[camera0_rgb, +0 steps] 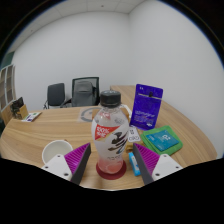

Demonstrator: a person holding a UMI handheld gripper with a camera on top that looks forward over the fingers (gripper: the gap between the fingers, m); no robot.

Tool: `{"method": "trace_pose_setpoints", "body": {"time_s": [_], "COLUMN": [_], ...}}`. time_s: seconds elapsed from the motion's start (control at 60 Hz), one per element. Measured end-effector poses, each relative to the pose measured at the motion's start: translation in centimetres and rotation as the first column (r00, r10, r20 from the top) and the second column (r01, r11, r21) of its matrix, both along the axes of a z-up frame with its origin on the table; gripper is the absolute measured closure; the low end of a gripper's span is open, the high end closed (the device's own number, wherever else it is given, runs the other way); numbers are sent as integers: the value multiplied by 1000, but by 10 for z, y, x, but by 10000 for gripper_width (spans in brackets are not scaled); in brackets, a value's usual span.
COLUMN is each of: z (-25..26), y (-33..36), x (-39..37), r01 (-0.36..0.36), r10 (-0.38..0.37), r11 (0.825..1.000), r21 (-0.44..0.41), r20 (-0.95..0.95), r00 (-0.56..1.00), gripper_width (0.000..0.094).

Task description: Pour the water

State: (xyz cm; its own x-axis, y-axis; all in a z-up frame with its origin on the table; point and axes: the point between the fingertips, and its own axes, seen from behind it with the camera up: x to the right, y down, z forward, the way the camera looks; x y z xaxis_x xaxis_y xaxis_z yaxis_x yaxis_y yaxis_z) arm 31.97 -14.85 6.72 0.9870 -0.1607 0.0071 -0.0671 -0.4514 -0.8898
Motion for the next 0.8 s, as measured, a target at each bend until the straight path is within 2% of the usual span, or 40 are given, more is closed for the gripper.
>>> {"method": "trace_pose_setpoints", "body": {"time_s": [0.333,0.45,0.617,0.8], "z": [93,119,140,150], "y": [-124,-175,-230,-261], "x": [-63,-102,-139,-158], "r01": [57,43,53,58], "r10": [-54,-40,-50,-55], "r11": [997,997,996,996], "r21": [-44,-58,-66,-63], "r20": [53,44,51,50], "r00": [997,998,997,997], "gripper_width": [80,78,77,77]}}
